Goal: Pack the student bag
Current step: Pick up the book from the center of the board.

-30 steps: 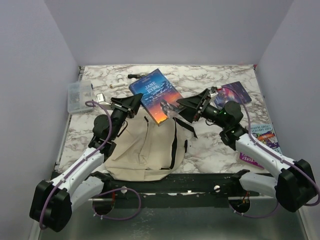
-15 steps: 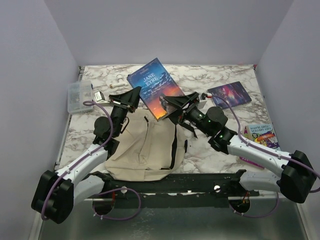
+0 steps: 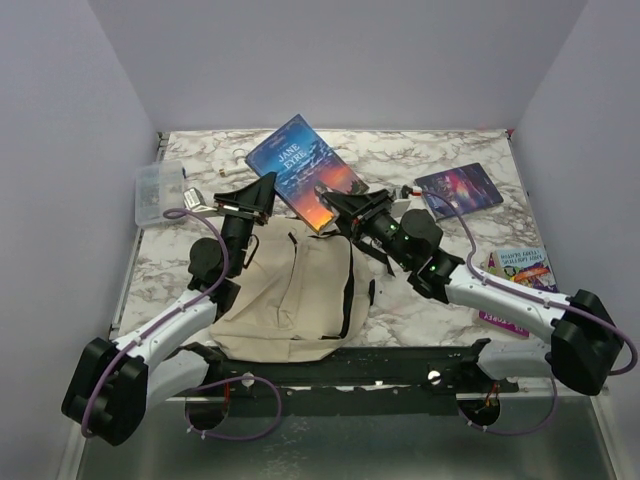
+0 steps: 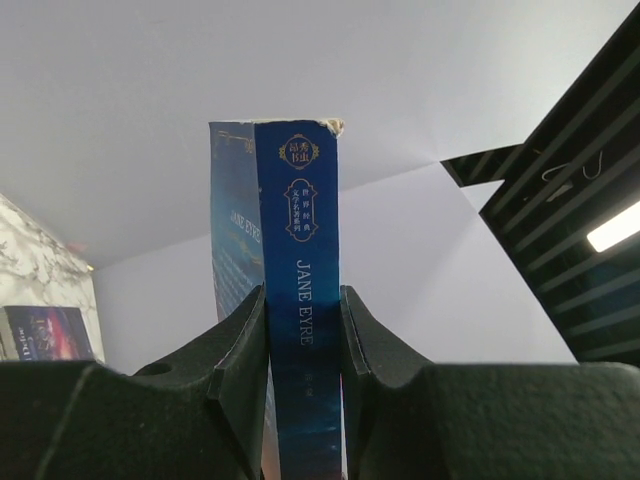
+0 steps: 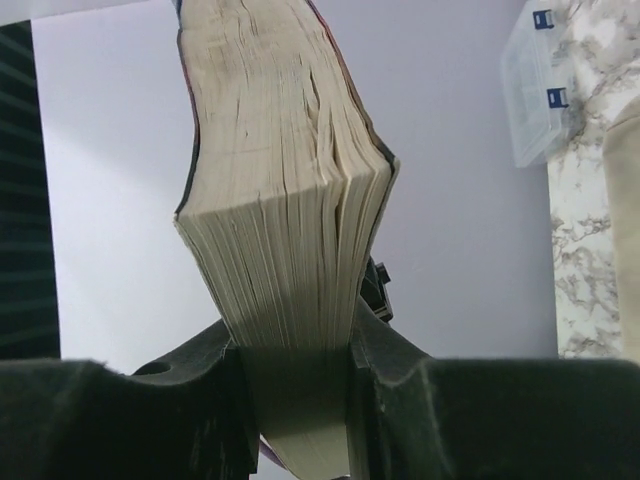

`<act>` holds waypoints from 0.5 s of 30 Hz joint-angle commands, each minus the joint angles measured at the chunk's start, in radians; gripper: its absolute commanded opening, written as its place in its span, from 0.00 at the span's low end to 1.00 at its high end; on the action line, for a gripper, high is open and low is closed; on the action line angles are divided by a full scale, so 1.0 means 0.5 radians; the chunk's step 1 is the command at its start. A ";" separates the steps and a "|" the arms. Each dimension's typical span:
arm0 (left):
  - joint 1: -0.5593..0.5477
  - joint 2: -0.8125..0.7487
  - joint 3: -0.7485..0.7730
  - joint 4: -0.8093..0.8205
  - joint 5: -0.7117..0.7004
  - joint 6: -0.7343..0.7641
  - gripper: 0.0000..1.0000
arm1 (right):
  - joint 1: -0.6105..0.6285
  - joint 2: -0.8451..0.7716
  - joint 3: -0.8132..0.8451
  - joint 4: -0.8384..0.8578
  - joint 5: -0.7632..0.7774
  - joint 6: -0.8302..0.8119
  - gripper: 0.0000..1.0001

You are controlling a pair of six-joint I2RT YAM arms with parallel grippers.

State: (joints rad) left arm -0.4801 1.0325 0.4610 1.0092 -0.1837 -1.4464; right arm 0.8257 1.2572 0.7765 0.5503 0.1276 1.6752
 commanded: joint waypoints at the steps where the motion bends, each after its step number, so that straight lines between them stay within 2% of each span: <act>1: -0.040 -0.101 -0.088 0.293 0.176 0.081 0.04 | 0.011 0.009 0.046 0.150 0.106 -0.069 0.06; 2: -0.040 -0.137 -0.122 0.228 0.228 0.107 0.11 | 0.010 -0.011 0.040 0.126 0.129 -0.112 0.01; 4: -0.040 -0.258 -0.189 -0.019 0.329 0.185 0.32 | -0.012 -0.075 0.052 0.001 0.154 -0.228 0.01; 6: -0.040 -0.446 -0.244 -0.385 0.365 0.303 0.49 | -0.085 -0.152 0.079 -0.177 0.130 -0.369 0.01; 10: -0.034 -0.855 -0.266 -1.221 0.360 0.552 0.73 | -0.401 -0.294 0.082 -0.489 -0.133 -0.669 0.01; 11: -0.032 -0.931 -0.256 -1.439 0.361 0.594 0.78 | -0.489 -0.318 0.079 -0.569 -0.228 -0.764 0.01; 13: -0.033 -1.052 -0.228 -1.736 0.364 0.673 0.81 | -0.678 -0.359 0.101 -0.780 -0.424 -0.994 0.01; 15: -0.034 -1.110 -0.207 -1.905 0.501 0.734 0.84 | -0.821 -0.404 0.152 -1.061 -0.492 -1.263 0.01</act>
State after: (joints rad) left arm -0.4976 0.5438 0.3283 0.4259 -0.0425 -1.2106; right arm 0.5365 1.1316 0.7780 0.1539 -0.0250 1.2926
